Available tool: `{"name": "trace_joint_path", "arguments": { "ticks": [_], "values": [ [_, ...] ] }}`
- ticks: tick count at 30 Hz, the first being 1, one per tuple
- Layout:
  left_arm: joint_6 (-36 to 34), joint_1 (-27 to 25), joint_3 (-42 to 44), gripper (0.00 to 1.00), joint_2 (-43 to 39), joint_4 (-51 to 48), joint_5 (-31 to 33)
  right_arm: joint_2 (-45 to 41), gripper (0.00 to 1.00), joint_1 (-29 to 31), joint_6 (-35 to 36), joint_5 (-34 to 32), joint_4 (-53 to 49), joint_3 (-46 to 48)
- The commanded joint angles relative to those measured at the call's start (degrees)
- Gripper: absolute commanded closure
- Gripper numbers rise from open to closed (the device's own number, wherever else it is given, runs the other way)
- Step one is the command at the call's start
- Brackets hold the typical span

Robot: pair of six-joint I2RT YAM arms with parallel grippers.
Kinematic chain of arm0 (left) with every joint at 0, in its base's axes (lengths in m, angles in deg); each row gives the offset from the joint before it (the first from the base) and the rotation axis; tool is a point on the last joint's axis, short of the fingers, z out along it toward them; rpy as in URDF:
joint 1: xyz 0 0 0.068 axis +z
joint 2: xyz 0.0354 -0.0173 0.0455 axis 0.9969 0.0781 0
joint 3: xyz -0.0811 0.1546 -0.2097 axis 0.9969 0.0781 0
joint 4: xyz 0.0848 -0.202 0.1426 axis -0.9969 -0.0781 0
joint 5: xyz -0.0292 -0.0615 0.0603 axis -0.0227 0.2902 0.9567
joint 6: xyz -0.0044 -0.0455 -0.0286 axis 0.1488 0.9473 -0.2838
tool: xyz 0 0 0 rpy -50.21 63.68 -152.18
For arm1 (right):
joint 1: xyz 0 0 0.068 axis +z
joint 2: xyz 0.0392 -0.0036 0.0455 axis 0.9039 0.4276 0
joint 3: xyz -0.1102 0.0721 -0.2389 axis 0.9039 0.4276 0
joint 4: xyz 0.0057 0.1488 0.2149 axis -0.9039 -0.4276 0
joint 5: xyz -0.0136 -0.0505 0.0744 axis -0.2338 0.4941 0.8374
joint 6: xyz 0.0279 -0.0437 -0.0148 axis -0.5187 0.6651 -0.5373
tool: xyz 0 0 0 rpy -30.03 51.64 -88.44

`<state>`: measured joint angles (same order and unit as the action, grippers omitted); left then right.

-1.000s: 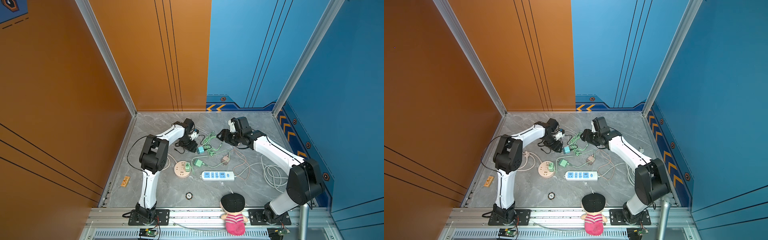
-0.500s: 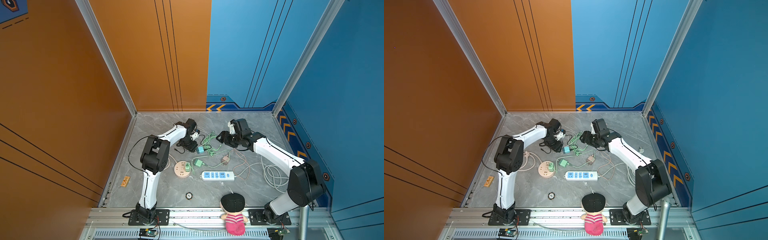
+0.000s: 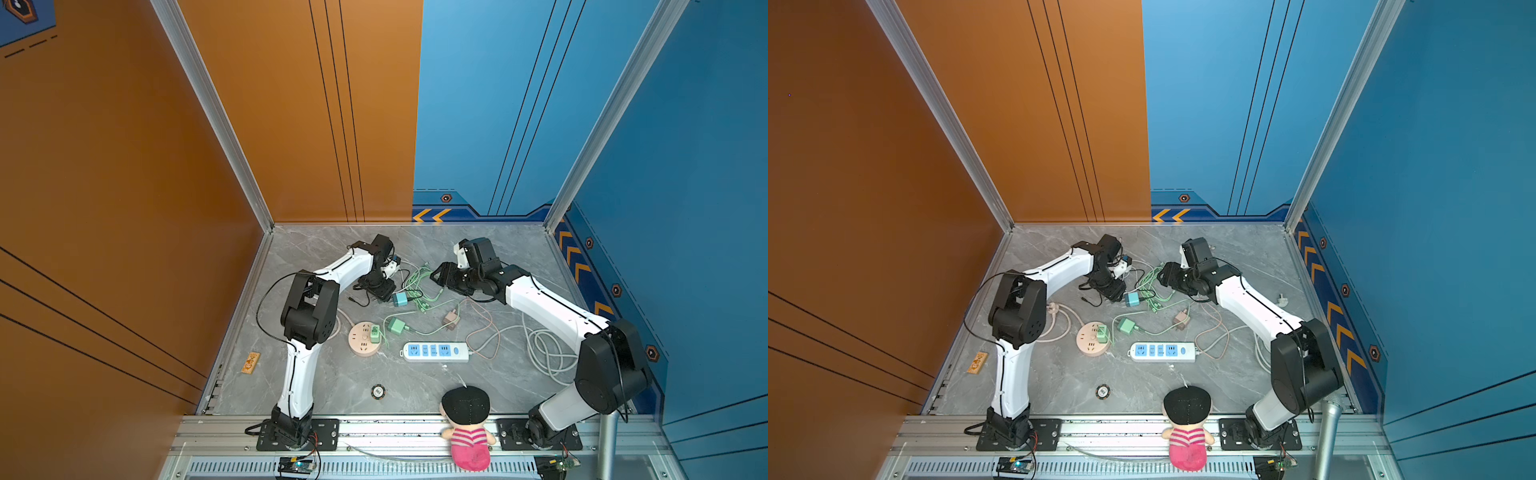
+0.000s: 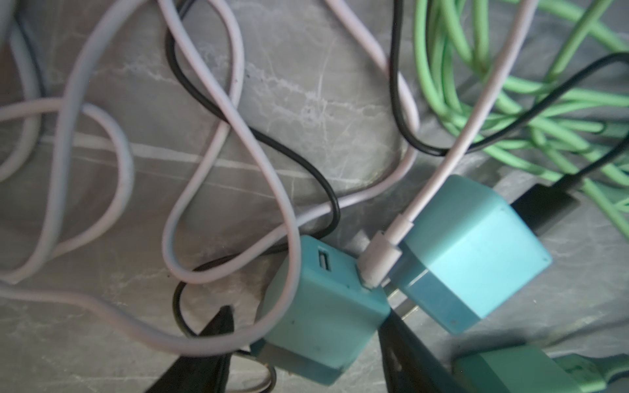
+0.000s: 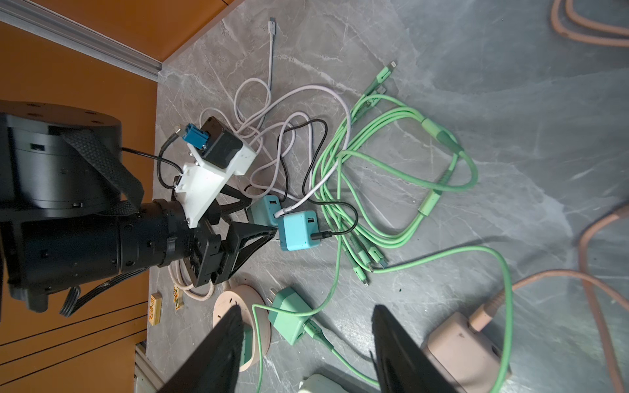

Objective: Insert the plug
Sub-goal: 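Close the left gripper on the teal charger, then lift the teal charger with the left gripper while the right gripper closes on it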

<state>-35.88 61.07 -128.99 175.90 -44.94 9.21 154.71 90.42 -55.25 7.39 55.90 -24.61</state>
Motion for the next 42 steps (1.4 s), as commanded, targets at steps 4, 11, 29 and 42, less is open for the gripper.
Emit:
{"name": "trace_joint_path", "arguments": {
  "ticks": [4, 11, 29, 42],
  "values": [
    [-1.61, -0.11, 0.42, 0.36, -0.39, -0.87, -1.03, -1.47, 0.38, 0.37, -0.55, 0.34, 0.93, 0.91],
    [-2.02, 0.01, 0.75, 0.45, -0.19, -0.88, -2.46, -1.47, 0.38, 0.56, -0.8, 0.44, 1.06, 0.89],
    [-1.98, 1.68, 1.2, 0.57, -3.7, -0.9, -3.63, -1.5, 0.38, 0.63, -0.81, 1.26, 2.39, 0.78],
    [-1.48, 2.03, 4.01, 0.59, -13.61, -0.92, -6.89, 5.11, 0.39, 5.04, -0.96, 5.16, 5.6, -5.31]
  ]
}}
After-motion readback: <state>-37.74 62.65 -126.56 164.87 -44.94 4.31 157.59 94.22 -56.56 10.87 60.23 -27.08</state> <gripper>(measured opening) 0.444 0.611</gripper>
